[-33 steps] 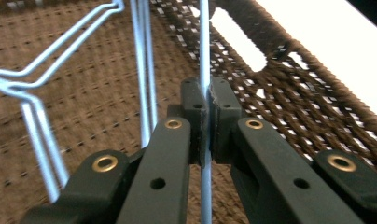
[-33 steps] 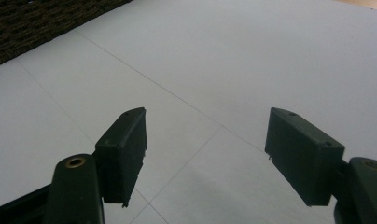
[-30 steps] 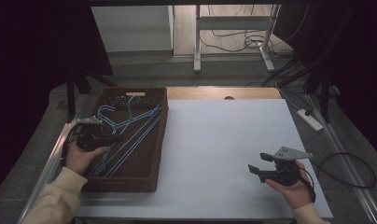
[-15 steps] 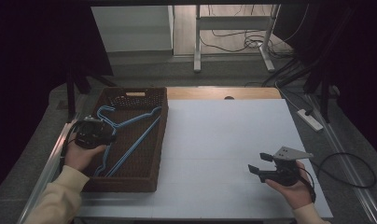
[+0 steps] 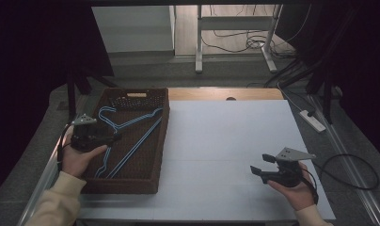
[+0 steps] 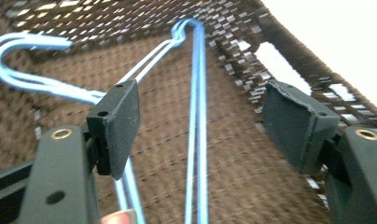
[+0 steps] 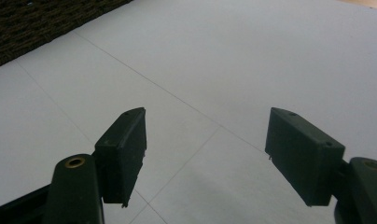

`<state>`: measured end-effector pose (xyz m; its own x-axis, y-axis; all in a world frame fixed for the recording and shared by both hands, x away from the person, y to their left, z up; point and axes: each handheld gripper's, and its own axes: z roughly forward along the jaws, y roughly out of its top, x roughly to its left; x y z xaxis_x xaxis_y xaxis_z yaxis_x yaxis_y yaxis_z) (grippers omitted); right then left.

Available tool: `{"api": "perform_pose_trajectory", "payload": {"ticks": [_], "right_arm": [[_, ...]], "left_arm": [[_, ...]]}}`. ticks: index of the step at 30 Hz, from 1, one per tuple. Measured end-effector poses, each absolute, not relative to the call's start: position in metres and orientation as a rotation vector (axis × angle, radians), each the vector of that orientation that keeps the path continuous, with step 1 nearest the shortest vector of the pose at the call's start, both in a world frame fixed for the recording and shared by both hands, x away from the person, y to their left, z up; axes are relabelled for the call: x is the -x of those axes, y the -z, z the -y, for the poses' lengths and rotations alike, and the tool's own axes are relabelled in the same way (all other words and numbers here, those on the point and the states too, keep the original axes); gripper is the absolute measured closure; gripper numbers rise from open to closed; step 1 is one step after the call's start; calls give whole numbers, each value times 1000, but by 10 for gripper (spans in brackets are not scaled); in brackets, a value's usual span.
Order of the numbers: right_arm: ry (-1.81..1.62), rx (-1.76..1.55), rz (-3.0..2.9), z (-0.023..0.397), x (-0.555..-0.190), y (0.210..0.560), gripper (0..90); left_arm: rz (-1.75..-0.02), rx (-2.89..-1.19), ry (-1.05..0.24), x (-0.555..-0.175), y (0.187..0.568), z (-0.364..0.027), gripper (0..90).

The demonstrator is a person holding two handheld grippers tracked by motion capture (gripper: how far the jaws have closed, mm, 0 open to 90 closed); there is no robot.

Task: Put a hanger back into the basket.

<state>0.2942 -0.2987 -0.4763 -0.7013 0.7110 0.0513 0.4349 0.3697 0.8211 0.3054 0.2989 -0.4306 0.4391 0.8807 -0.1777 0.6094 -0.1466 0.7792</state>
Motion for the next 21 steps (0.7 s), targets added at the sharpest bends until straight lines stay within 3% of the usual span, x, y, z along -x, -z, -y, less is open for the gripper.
{"api": "perform_pose_trajectory", "payload": {"ticks": [8,21], "right_arm": [[-1250,-1025,-2319,300,-295,477,293],[-1241,-1035,-2322,301,-296,477,290]], "left_arm": [[-1115,-1815,-412,-272,417,-285,278],[-1023,-1838,-359,-247,424,-257,275]]}}
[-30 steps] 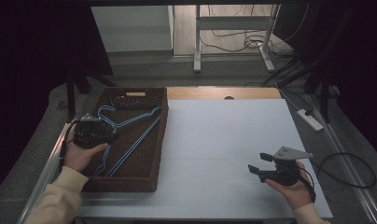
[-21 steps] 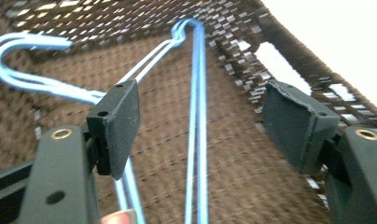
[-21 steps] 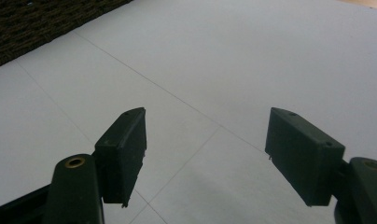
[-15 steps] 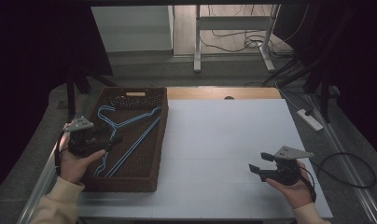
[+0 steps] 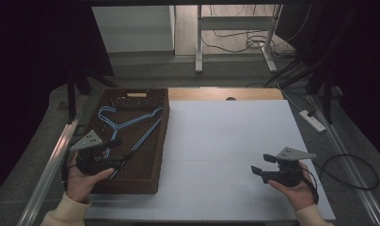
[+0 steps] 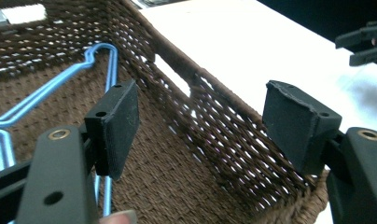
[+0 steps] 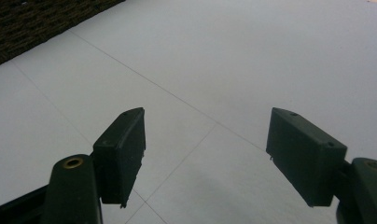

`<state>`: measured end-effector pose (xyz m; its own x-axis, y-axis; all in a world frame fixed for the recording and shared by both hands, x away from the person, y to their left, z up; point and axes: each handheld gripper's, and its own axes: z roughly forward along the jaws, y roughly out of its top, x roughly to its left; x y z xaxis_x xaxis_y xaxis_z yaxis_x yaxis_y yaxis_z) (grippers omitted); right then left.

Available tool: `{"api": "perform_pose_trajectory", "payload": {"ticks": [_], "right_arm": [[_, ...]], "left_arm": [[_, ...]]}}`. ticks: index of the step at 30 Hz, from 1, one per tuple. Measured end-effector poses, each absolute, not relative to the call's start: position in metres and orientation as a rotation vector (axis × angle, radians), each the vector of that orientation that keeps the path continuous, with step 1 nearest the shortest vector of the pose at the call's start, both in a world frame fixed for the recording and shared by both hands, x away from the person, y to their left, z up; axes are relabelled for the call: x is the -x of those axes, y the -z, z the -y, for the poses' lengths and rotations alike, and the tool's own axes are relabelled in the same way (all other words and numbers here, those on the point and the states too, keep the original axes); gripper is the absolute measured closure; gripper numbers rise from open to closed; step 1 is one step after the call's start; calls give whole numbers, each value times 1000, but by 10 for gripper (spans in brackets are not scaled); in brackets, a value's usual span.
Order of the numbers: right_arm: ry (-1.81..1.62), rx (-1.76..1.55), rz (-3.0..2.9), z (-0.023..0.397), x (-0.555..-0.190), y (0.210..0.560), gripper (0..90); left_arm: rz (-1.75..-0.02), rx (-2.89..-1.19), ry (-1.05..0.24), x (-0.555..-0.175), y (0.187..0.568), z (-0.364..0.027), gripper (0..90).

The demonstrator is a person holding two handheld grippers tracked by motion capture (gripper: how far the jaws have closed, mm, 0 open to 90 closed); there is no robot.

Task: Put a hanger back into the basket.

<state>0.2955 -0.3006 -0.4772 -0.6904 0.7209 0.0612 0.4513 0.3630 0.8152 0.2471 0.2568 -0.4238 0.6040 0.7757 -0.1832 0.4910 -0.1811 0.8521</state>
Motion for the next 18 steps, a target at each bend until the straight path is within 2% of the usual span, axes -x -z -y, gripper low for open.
{"api": "perform_pose_trajectory", "payload": {"ticks": [18], "right_arm": [[-1257,-1047,-2311,302,-296,476,290]], "left_arm": [[-986,-1856,-359,-238,441,-248,275]]}}
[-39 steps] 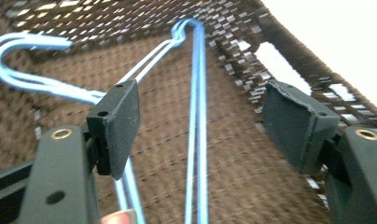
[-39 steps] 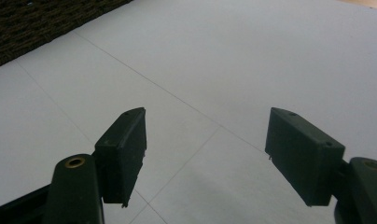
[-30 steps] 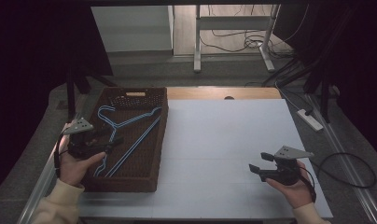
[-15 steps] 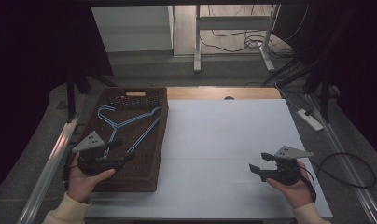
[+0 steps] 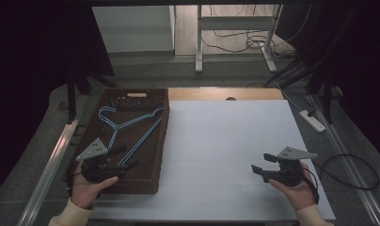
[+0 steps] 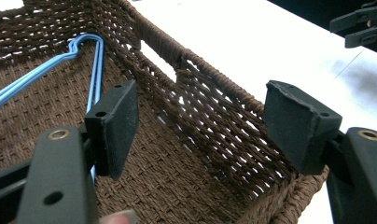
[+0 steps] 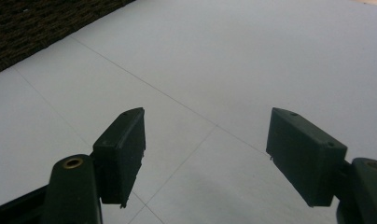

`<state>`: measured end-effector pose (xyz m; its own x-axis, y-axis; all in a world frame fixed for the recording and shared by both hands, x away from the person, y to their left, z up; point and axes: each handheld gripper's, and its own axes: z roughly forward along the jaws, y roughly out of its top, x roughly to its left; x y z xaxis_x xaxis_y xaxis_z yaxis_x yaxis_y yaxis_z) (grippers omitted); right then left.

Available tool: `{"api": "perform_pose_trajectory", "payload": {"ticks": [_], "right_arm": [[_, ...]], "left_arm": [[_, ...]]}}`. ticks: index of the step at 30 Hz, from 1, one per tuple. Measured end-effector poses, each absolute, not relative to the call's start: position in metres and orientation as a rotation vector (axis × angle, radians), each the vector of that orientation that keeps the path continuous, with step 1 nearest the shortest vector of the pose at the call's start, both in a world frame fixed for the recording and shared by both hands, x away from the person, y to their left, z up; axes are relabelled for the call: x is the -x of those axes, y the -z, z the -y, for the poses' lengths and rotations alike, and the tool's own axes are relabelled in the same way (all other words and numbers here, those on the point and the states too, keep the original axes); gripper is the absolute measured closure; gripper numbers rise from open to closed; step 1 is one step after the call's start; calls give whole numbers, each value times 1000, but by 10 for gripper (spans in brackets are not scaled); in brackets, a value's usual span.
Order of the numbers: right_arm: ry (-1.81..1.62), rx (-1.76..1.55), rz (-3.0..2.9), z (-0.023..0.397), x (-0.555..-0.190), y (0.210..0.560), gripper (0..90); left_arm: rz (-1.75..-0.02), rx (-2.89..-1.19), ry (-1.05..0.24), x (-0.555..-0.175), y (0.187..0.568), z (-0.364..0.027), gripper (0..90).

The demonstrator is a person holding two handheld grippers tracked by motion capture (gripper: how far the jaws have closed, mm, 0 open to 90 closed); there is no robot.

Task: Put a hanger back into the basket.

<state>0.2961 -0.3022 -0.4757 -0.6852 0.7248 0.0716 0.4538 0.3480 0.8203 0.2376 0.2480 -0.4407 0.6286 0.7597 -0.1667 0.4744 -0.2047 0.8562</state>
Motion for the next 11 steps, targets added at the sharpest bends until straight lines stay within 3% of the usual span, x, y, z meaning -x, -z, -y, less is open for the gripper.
{"api": "perform_pose_trajectory", "payload": {"ticks": [11], "right_arm": [[-1249,-1052,-2302,303,-297,475,288]], "left_arm": [[-986,-1870,-365,-238,443,-246,275]]}}
